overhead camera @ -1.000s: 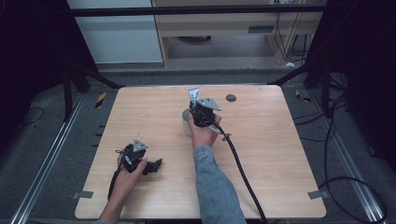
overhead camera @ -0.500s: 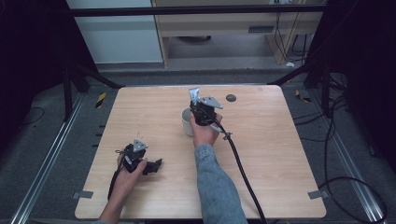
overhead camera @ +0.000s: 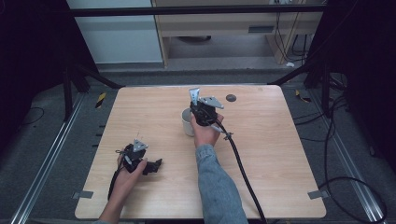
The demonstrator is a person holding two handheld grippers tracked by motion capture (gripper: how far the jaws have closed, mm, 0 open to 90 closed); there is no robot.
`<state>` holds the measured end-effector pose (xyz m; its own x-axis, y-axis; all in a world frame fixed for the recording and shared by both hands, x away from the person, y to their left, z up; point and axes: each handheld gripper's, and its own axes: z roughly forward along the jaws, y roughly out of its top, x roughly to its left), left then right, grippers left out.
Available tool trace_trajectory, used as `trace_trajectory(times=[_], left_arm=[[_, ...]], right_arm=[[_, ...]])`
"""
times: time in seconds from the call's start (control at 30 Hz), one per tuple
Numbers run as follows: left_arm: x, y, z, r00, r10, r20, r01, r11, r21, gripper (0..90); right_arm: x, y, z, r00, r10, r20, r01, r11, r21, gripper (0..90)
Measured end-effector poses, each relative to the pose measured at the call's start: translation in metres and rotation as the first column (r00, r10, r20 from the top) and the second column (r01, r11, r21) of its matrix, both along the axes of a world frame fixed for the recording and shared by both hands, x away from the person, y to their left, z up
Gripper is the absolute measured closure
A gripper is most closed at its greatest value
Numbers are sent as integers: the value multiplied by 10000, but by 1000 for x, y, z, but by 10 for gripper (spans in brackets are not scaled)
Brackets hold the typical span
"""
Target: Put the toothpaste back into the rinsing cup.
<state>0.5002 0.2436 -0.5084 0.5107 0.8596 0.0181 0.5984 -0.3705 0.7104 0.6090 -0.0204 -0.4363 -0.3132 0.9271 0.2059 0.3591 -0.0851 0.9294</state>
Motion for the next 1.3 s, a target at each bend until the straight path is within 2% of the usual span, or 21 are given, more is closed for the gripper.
trace_trajectory(times=[0.3,1.3], left_arm=[[0,0,0,10000,-1,-1,1,10000,0,0],[0,0,0,10000,0,2,0,10000,1,0]], right_arm=[[-2,-2,-1,10000,10,-43,-10,10000,-32,609],[-15,3,5,9988,482,4,-482,9979,-432,542]])
